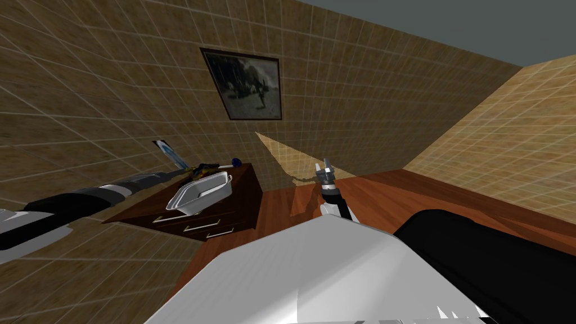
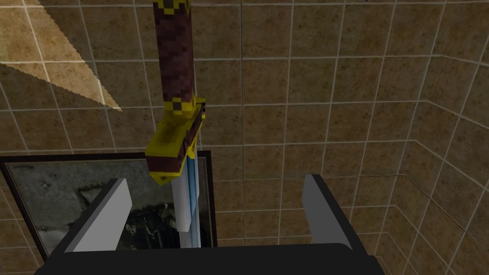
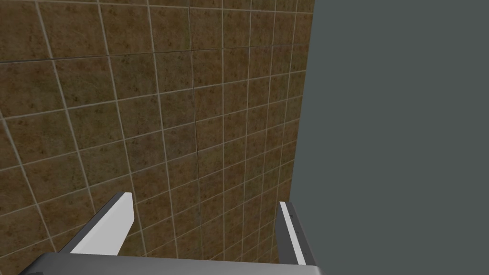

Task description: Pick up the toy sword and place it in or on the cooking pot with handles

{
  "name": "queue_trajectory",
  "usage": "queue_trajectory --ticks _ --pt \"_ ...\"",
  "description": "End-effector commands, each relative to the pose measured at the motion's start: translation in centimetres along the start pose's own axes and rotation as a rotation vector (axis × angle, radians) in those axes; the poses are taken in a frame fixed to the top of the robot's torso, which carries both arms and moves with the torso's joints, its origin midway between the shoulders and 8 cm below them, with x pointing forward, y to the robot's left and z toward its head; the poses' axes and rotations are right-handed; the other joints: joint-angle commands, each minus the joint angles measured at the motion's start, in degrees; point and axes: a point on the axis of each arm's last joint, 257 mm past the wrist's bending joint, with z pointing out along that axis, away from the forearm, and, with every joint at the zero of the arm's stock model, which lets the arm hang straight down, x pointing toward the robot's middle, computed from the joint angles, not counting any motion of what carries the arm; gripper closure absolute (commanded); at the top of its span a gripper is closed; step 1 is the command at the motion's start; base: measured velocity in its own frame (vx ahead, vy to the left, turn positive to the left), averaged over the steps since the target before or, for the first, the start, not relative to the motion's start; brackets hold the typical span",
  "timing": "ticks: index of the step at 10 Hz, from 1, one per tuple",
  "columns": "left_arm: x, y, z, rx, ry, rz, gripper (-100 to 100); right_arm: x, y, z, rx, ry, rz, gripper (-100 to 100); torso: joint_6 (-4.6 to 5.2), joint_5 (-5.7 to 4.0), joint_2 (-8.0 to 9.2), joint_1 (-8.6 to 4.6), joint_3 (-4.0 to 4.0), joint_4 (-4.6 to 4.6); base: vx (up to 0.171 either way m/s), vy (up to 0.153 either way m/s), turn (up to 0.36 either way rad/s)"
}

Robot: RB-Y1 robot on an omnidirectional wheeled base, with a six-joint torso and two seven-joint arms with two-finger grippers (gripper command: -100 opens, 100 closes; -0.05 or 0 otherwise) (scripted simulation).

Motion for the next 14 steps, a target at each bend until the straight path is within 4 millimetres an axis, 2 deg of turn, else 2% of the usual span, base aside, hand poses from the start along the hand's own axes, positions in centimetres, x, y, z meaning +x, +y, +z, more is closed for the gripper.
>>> queue_trajectory --ticks 1,2,3,4,5,6,7,9,10,11,13,14 --pt "-1.2 1.0 -0.8 -0.033 -0.018 0.003 -100 0.0 0.0 0.0 0.000 0.000 0.000 0 0.00 0.00 0.00 0.00 0.00 0.00 0.029 0.024 0.075" --pt "-1.2 1.2 -0.9 -0.038 -0.018 0.000 -100 0.0 0.0 0.0 0.000 0.000 0.000 0 -0.04 0.00 -0.06 0.08 -0.03 0.00 0.043 0.029 0.065" --pt "-0.8 0.7 -0.8 -0.027 -0.011 0.006 -100 0.0 0.0 0.0 0.000 0.000 0.000 0 -0.02 0.03 -0.11 0.11 -0.06 -0.02 0.023 0.021 0.001" --pt "-1.4 -0.2 -0.4 -0.004 -0.018 0.016 -100 0.0 0.0 0.0 0.000 0.000 0.000 0 0.01 0.03 -0.08 0.09 -0.05 -0.02 0.004 0.011 -0.012" --pt "-2.5 1.2 -1.3 -0.049 -0.035 0.010 -100 0.0 0.0 0.0 0.000 0.000 0.000 0 0.01 0.01 -0.04 0.05 -0.03 -0.01 0.024 0.029 0.088" --pt "-2.5 -0.6 -0.8 -0.007 -0.033 0.028 -100 0.0 0.0 0.0 0.000 0.000 0.000 0 -0.05 0.01 -0.05 0.10 -0.02 0.00 0.033 0.035 0.058" --pt "-3.5 0.2 -1.5 -0.039 -0.045 0.025 -100 0.0 0.0 0.0 0.000 0.000 0.000 0 0.00 0.03 -0.08 0.12 -0.05 -0.02 0.048 0.043 0.070" --pt "-3.7 -1.5 -0.9 0.001 -0.045 0.039 -100 0.0 0.0 0.0 0.000 0.000 0.000 0 0.00 0.04 -0.16 0.16 -0.09 -0.04 0.038 0.029 0.020" --pt "-3.7 -1.5 -0.9 0.001 -0.045 0.039 -100 0.0 0.0 0.0 0.000 0.000 0.000 0 0.02 0.02 -0.11 0.08 -0.07 -0.03 0.003 -0.001 -0.011" --pt "-4.5 -1.0 -1.5 -0.025 -0.053 0.035 -100 0.0 0.0 0.0 0.000 0.000 0.000 0 0.02 0.01 -0.04 0.01 -0.03 -0.02 0.021 0.018 0.082" --pt "-4.6 -2.6 -1.1 0.010 -0.053 0.046 -100 0.0 0.0 0.0 0.000 0.000 0.000 0 0.01 0.02 -0.09 0.09 -0.05 -0.02 0.031 0.022 0.029" --pt "-5.2 -2.0 -1.7 -0.019 -0.056 0.038 -100 0.0 0.0 0.0 0.000 0.000 0.000 0 0.02 0.02 -0.09 0.06 -0.06 -0.03 0.044 0.032 0.075"
